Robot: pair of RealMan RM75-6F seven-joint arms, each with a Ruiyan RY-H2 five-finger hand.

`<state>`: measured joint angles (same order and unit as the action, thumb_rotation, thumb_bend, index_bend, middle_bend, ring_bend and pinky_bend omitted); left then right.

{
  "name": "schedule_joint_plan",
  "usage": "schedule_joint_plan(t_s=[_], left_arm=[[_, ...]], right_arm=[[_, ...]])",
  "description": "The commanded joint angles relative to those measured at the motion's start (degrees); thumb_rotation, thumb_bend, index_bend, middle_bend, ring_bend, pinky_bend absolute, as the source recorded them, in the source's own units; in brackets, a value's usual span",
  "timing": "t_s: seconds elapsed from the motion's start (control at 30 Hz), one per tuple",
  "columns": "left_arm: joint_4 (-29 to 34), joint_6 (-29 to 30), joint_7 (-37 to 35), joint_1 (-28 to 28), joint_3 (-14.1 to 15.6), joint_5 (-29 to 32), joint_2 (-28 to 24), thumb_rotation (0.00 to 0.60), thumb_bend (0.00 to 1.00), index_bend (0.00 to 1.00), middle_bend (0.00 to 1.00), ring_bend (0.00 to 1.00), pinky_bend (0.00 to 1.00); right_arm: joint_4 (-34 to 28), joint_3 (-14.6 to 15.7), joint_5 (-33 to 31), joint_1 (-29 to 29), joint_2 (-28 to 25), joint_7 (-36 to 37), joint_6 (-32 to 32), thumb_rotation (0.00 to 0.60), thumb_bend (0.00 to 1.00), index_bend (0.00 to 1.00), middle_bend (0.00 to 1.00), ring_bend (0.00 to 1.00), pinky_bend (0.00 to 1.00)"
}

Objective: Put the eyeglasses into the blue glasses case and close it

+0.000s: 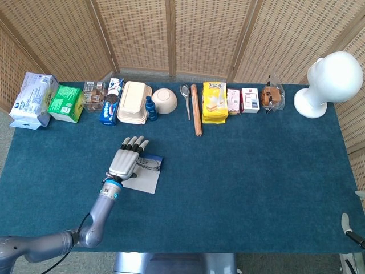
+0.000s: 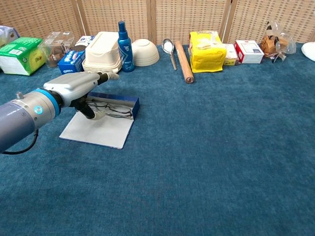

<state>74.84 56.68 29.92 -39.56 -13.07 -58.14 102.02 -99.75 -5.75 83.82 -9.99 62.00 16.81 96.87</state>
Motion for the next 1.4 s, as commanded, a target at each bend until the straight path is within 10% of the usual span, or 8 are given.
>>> schedule_joint_plan(t_s=[0.03,0.67,1.4], left_arm=[[4.56,-2.81,-1.20,0.16,-0.40,2.64,-3.49,0.600,0.30,0.00,0.03,0.00,0.03],[14.02,-13.51,1.55,-6.83,2.51,14.22,-12.75,0.591,0.36,0.01,0.12,0.09,0.15],[26.32,-10.56,-2.59,-5.51,8.31,14.66,-20.55,0.581,0.36,0.02,0.10,0.01,0.16]], right_arm=[[-0.06,-0.02,0.14,0.06,0.03,-0.09,0.04,0.600,0.40,0.05,0.28,0.11,0.18],[0.11,-0.01,0.23,-0.70,0.59,-0.52,1.47,0.600,0.40,0.05,0.28,0.11,0.18],[0.50,0.47,2.23,-0.65,1.07,0.43,2.07,0.600,0.40,0.04,0.28,0.11,0.18]])
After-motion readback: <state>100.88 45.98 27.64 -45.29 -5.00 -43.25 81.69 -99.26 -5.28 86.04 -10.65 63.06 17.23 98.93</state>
